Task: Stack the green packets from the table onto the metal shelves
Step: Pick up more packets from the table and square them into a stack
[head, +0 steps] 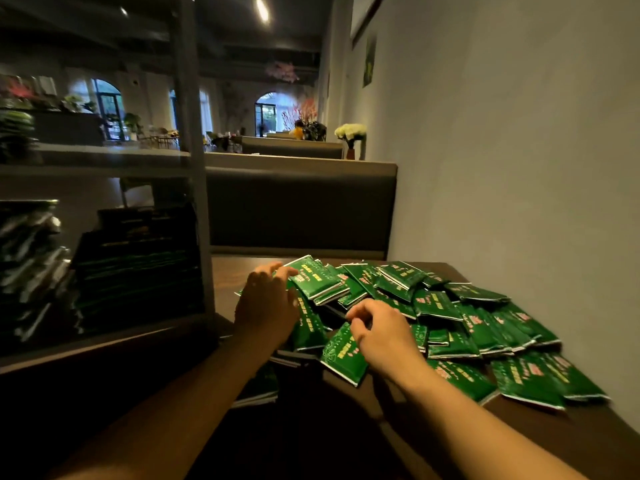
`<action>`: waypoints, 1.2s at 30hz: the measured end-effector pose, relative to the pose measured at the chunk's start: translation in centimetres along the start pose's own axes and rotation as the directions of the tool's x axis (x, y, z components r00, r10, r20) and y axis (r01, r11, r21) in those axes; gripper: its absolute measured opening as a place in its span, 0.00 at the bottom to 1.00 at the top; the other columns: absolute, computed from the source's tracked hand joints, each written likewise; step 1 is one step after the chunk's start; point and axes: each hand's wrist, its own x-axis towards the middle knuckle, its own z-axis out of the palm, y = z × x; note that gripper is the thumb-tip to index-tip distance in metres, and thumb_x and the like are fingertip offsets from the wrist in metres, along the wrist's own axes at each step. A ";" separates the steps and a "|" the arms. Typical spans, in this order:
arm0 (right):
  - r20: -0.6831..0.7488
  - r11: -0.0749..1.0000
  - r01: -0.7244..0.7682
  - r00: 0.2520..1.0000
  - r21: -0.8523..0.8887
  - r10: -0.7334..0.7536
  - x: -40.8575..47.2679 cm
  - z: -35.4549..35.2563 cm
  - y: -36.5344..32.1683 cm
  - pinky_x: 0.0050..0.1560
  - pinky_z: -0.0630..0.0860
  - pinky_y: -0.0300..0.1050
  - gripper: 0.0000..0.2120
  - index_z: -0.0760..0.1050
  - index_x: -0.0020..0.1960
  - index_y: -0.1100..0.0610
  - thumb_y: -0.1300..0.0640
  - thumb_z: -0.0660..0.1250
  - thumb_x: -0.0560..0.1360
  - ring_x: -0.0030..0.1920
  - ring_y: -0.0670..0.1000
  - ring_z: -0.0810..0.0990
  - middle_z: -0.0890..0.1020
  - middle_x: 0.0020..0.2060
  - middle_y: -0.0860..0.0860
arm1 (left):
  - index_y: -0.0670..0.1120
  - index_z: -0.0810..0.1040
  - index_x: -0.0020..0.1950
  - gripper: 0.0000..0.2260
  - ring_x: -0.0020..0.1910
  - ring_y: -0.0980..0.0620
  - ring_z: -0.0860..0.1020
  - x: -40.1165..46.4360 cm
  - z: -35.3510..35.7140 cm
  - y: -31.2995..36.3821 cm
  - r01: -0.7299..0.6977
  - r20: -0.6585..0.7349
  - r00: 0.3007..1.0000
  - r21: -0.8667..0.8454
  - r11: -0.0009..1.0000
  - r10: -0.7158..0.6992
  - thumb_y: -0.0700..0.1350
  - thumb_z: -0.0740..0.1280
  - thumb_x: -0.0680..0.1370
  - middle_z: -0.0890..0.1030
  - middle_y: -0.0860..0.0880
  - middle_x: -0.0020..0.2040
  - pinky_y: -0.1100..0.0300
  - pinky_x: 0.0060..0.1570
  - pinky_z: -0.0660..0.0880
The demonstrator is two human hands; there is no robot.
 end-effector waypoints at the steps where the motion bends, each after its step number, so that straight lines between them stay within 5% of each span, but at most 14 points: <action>1: -0.036 0.999 0.021 0.999 -0.036 -0.022 0.5 0.5 0.4 0.48 0.74 0.45 0.07 0.76 0.47 0.45 0.56 0.62 0.77 0.50 0.48 0.74 0.76 0.46 0.42 | 0.56 0.70 0.67 0.18 0.72 0.46 0.63 0.8 0.8 -0.5 0.019 0.010 1.000 0.067 0.998 -0.020 0.50 0.64 0.78 0.67 0.48 0.72 0.49 0.69 0.64; 7: -0.174 0.980 0.047 0.981 -0.193 -0.081 1.8 2.3 1.4 0.61 0.65 0.47 0.07 0.75 0.52 0.43 0.52 0.61 0.76 0.59 0.45 0.64 0.71 0.54 0.40 | 0.66 0.46 0.75 0.30 0.76 0.37 0.50 3.2 3.4 -2.4 0.044 0.295 0.941 0.379 0.925 -0.165 0.71 0.49 0.75 0.45 0.48 0.79 0.36 0.72 0.50; 17: -0.265 0.980 0.007 0.962 -0.197 -0.060 1.5 0.9 3.0 0.59 0.60 0.47 0.08 0.76 0.52 0.45 0.55 0.62 0.76 0.59 0.47 0.66 0.74 0.54 0.42 | 0.65 0.48 0.75 0.31 0.76 0.36 0.46 -2.2 3.0 -0.3 0.025 0.518 0.837 0.284 0.958 -0.176 0.70 0.52 0.75 0.44 0.48 0.79 0.38 0.73 0.52; 26: 0.057 0.972 -0.027 0.997 -0.231 0.042 -0.4 1.6 1.5 0.54 0.59 0.50 0.08 0.71 0.54 0.42 0.44 0.57 0.78 0.56 0.49 0.71 0.78 0.50 0.41 | 0.55 0.55 0.75 0.30 0.75 0.45 0.53 -7.7 1.4 3.1 -0.023 0.443 0.894 0.201 0.979 -0.070 0.65 0.56 0.77 0.56 0.50 0.77 0.47 0.74 0.55; 33: 0.294 0.974 0.005 0.954 -0.228 0.064 -1.3 0.8 1.3 0.65 0.59 0.52 0.25 0.66 0.64 0.40 0.28 0.58 0.73 0.50 0.42 0.75 0.79 0.43 0.39 | 0.54 0.56 0.73 0.35 0.70 0.45 0.60 -7.0 0.2 2.6 -0.004 0.344 0.929 0.372 0.928 -0.134 0.73 0.53 0.73 0.65 0.49 0.71 0.45 0.67 0.55; 36: 0.370 0.985 0.019 0.928 -0.170 0.046 -1.6 1.0 1.5 0.65 0.66 0.52 0.29 0.65 0.66 0.41 0.30 0.64 0.70 0.44 0.40 0.77 0.79 0.43 0.43 | 0.54 0.58 0.72 0.34 0.69 0.46 0.60 -6.9 0.5 2.3 0.033 0.340 0.929 0.325 0.945 -0.149 0.72 0.55 0.72 0.65 0.49 0.70 0.48 0.65 0.58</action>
